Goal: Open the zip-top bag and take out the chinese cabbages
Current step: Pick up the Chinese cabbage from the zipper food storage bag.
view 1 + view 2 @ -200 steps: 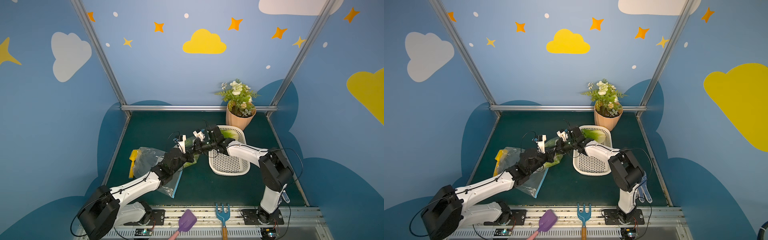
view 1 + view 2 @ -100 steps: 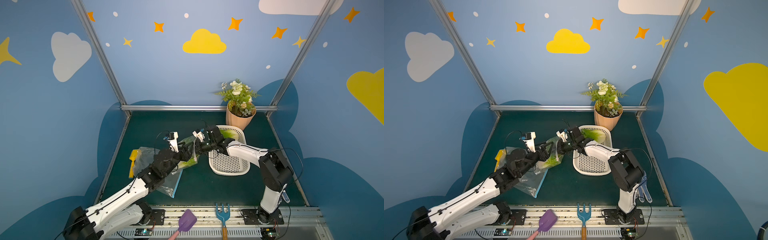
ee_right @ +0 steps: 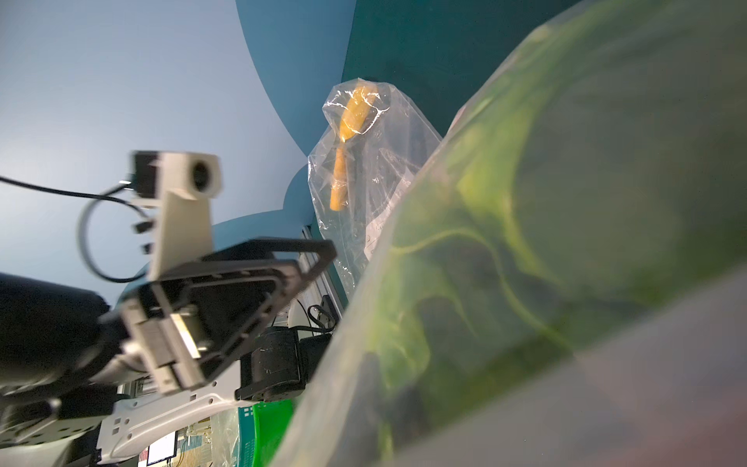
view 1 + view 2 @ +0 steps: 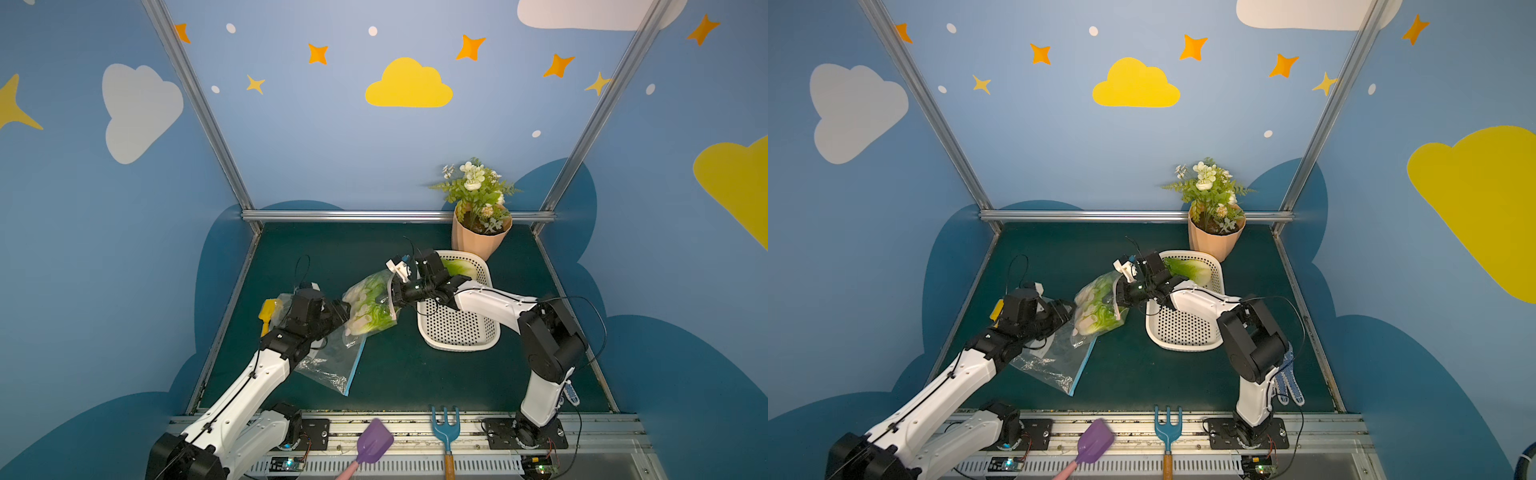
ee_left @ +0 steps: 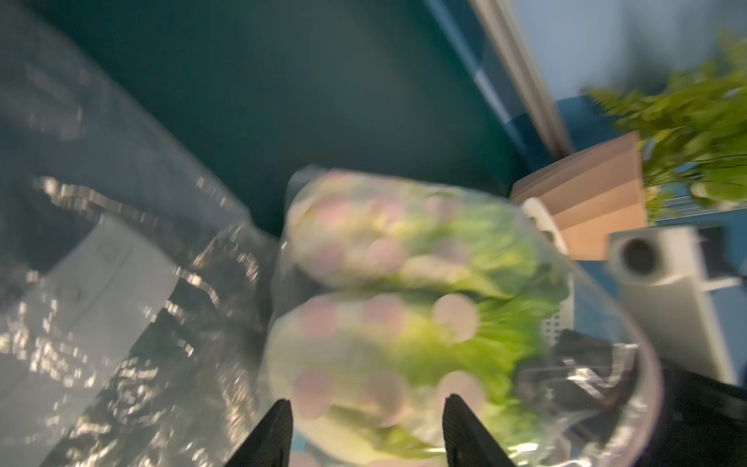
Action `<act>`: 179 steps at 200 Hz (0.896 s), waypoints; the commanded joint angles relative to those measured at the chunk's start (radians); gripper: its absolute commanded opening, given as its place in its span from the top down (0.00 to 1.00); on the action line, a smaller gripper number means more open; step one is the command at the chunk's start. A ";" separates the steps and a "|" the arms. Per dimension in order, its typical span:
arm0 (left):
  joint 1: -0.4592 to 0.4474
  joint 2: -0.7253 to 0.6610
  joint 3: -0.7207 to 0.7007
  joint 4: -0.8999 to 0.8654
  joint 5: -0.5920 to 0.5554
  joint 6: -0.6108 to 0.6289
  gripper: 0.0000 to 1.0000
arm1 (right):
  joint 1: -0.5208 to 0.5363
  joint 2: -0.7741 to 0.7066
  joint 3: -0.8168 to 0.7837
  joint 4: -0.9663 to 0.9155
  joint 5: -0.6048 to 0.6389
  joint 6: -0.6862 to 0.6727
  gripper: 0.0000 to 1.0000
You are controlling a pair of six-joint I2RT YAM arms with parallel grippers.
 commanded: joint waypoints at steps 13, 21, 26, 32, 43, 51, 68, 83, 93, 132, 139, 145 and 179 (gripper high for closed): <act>0.010 -0.008 -0.128 0.130 0.108 -0.185 0.35 | -0.013 -0.040 0.012 0.015 -0.009 -0.027 1.00; 0.011 -0.012 -0.156 0.157 0.107 -0.204 0.35 | -0.014 -0.041 0.009 0.014 -0.009 -0.027 1.00; 0.008 -0.013 -0.174 0.179 0.107 -0.216 0.34 | -0.016 -0.041 0.007 0.014 -0.010 -0.027 1.00; 0.011 -0.013 -0.197 0.210 0.109 -0.231 0.33 | -0.017 -0.042 0.007 0.013 -0.011 -0.027 1.00; 0.012 -0.013 -0.238 0.280 0.120 -0.260 0.32 | -0.019 -0.044 0.007 0.010 -0.011 -0.028 1.00; 0.011 -0.010 -0.262 0.325 0.121 -0.278 0.31 | -0.020 -0.047 0.006 0.008 -0.012 -0.027 1.00; 0.009 0.002 -0.293 0.389 0.117 -0.299 0.30 | -0.022 -0.050 0.003 0.007 -0.011 -0.028 1.00; 0.008 0.020 -0.313 0.456 0.119 -0.308 0.29 | -0.023 -0.048 0.003 0.008 -0.012 -0.023 1.00; 0.005 0.036 -0.324 0.502 0.118 -0.315 0.29 | -0.025 -0.045 -0.001 0.025 -0.019 -0.009 1.00; -0.025 0.119 -0.335 0.628 0.109 -0.310 0.30 | -0.036 -0.029 -0.042 0.156 -0.055 0.097 1.00; -0.031 0.135 -0.345 0.666 0.100 -0.316 0.30 | -0.035 -0.027 -0.047 0.167 -0.057 0.107 1.00; -0.037 0.143 -0.356 0.697 0.089 -0.326 0.31 | -0.036 -0.025 -0.050 0.175 -0.057 0.114 1.00; -0.061 0.131 -0.420 0.840 -0.018 -0.358 0.35 | -0.036 -0.017 -0.065 0.224 -0.070 0.157 1.00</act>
